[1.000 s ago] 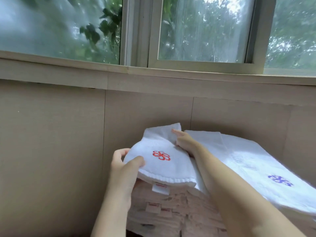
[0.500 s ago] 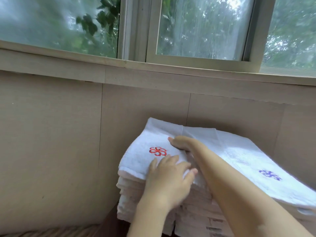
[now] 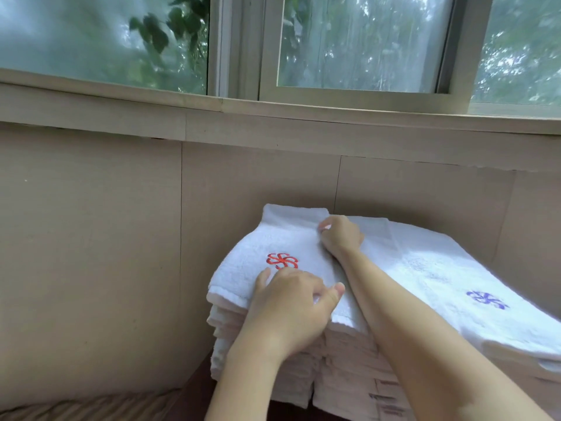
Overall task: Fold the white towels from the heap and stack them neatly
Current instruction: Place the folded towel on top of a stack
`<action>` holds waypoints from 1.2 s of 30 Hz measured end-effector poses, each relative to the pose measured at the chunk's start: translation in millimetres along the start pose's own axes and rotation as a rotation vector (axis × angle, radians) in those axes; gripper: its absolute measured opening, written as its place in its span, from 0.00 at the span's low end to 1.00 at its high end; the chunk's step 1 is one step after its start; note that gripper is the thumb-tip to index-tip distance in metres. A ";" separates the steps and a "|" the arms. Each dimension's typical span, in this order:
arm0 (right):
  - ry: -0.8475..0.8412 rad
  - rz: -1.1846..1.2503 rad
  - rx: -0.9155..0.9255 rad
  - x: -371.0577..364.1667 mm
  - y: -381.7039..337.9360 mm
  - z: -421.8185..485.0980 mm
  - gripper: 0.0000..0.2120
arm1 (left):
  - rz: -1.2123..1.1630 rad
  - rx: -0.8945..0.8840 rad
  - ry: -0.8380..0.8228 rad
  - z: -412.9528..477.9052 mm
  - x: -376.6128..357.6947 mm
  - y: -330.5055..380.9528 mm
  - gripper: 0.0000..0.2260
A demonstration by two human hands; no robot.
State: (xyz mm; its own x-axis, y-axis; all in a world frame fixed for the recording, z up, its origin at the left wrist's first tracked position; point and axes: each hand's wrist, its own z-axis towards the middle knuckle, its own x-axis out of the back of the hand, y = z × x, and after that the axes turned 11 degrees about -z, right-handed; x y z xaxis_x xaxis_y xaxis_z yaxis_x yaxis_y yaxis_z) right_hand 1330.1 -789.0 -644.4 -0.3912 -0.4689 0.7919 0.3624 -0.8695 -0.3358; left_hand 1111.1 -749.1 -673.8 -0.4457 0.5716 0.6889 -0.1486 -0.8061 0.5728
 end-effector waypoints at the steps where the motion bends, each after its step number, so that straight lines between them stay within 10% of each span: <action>1: 0.013 -0.022 -0.011 0.1 -1.3 -0.6 0.16 | 0.014 -0.002 0.007 0.2 0.0 0.2 0.20; 9: 0.032 -0.314 0.209 -1.6 -4.0 -9.3 0.13 | 0.049 -0.052 0.219 1.1 2.6 -8.2 0.16; 15: -0.559 -0.148 0.265 -3.5 -10.0 -14.4 0.31 | 0.238 0.145 0.118 1.3 -2.7 -25.9 0.23; 26: -0.506 -0.096 0.348 30.1 2.3 -59.9 0.27 | 0.259 0.172 0.070 0.8 -2.3 -21.2 0.34; 33: -0.756 0.173 0.512 101.4 49.0 -116.4 0.20 | 0.175 0.124 0.155 -1.0 3.7 -18.5 0.24; 36: -0.480 0.003 0.427 123.2 86.8 -111.2 0.19 | 0.040 0.052 0.213 -2.2 8.1 -10.3 0.19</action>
State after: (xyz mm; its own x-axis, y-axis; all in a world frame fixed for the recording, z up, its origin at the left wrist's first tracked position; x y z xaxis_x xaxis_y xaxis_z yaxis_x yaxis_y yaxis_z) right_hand 1219.3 -939.5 -632.7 -0.0032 -0.2631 0.9648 0.7067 -0.6832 -0.1840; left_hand 1107.1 -736.5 -675.0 -0.6273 0.4895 0.6057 -0.0838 -0.8157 0.5724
